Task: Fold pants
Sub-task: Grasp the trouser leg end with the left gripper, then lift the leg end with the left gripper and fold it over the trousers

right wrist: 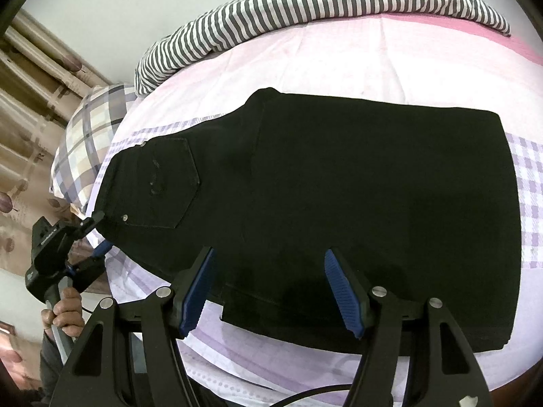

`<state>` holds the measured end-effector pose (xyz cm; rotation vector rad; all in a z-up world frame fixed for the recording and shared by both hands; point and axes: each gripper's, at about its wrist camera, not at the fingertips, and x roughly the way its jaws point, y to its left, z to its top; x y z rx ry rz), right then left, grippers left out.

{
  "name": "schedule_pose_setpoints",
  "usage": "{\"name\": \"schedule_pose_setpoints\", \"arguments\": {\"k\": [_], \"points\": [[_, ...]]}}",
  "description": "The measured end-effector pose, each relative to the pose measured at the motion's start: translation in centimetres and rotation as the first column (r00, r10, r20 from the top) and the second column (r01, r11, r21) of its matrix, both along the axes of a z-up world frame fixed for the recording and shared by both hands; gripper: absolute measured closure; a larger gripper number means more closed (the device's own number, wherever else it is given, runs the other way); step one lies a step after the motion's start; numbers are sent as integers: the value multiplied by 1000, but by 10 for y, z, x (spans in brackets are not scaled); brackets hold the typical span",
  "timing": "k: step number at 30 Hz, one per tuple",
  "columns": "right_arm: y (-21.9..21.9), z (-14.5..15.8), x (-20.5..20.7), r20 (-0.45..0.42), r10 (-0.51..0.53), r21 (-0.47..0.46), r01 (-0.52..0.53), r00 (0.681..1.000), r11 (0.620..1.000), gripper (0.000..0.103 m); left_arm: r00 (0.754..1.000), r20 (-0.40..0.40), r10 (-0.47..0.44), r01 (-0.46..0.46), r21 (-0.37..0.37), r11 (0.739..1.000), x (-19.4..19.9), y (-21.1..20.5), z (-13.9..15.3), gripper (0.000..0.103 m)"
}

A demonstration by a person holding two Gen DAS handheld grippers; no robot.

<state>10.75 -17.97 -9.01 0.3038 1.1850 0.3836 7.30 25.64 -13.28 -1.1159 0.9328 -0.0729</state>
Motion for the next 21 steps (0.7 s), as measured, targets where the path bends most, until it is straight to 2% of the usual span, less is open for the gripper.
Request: {"name": "schedule_pose_setpoints", "arguments": {"k": [3, 6, 11, 15, 18, 19, 20, 21], "points": [[2, -2, 0, -5, 5, 2, -5, 1000, 1000, 39, 999, 3, 37, -37, -16, 999, -1, 1, -6, 54], [4, -2, 0, -9, 8, 0, -8, 1000, 1000, 39, 999, -5, 34, -34, 4, 999, -2, 1, -5, 54], [5, 0, 3, -5, 13, -4, -13, 1000, 1000, 39, 997, -27, 77, -79, -59, 995, -7, 9, -18, 54], [4, -2, 4, -6, 6, 4, -6, 1000, 1000, 39, 998, -23, 66, -66, -6, 998, -1, 4, -13, 53], [6, -5, 3, -11, 4, 2, -4, 1000, 1000, 39, 997, -17, 80, -80, 5, 997, 3, 2, -12, 53], [6, -5, 2, -12, 3, 3, -3, 1000, 1000, 39, 996, -23, 91, -91, 11, 996, 2, 2, -13, 56], [6, -5, 2, -10, 1, 2, -1, 1000, 1000, 39, 994, -42, 105, -103, 34, 994, 2, 1, -13, 68], [5, -5, 1, -8, -2, 1, 2, 1000, 1000, 39, 992, -63, 106, -102, 64, 993, 0, -1, -11, 73]]}}
